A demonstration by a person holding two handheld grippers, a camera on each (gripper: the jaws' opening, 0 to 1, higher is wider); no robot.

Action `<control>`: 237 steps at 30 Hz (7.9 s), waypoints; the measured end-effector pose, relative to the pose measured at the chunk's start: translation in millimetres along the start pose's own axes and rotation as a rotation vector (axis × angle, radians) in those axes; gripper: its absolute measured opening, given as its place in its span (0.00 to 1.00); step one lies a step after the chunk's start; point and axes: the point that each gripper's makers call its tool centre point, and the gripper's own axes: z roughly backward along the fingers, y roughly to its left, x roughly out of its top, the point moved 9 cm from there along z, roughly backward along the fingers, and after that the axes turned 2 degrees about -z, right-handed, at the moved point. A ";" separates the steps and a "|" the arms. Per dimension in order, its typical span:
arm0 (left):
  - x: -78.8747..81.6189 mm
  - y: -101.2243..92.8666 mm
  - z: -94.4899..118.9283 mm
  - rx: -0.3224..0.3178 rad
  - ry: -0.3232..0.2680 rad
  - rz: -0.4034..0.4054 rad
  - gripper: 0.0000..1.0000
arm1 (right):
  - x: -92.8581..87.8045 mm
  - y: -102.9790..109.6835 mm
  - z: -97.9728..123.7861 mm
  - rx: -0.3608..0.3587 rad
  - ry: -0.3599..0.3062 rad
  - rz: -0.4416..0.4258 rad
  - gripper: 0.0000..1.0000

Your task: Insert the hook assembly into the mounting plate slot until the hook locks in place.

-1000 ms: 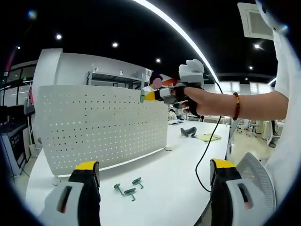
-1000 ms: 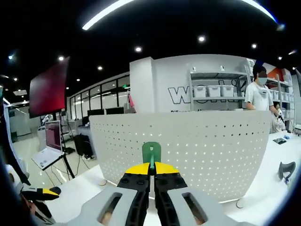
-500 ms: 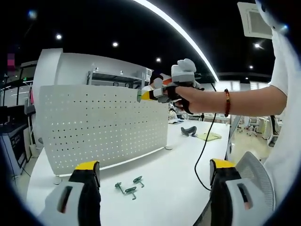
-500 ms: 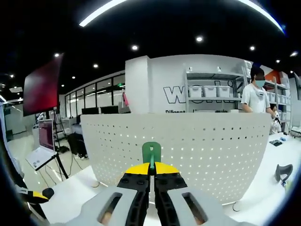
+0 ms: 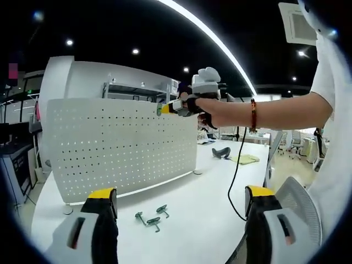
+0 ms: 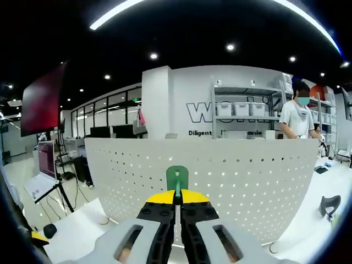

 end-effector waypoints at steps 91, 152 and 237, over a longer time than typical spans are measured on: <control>-7.2 16.7 5.5 0.033 0.006 0.040 0.96 | -2.7 -16.1 -77.4 -0.141 0.088 0.022 0.01; 8.2 0.1 -1.9 -0.003 0.012 0.002 0.97 | -31.6 -23.7 -18.5 0.030 0.060 0.119 0.58; -0.2 1.1 -18.9 0.017 0.076 0.032 0.99 | -188.8 -5.6 2.0 0.513 0.535 0.304 0.47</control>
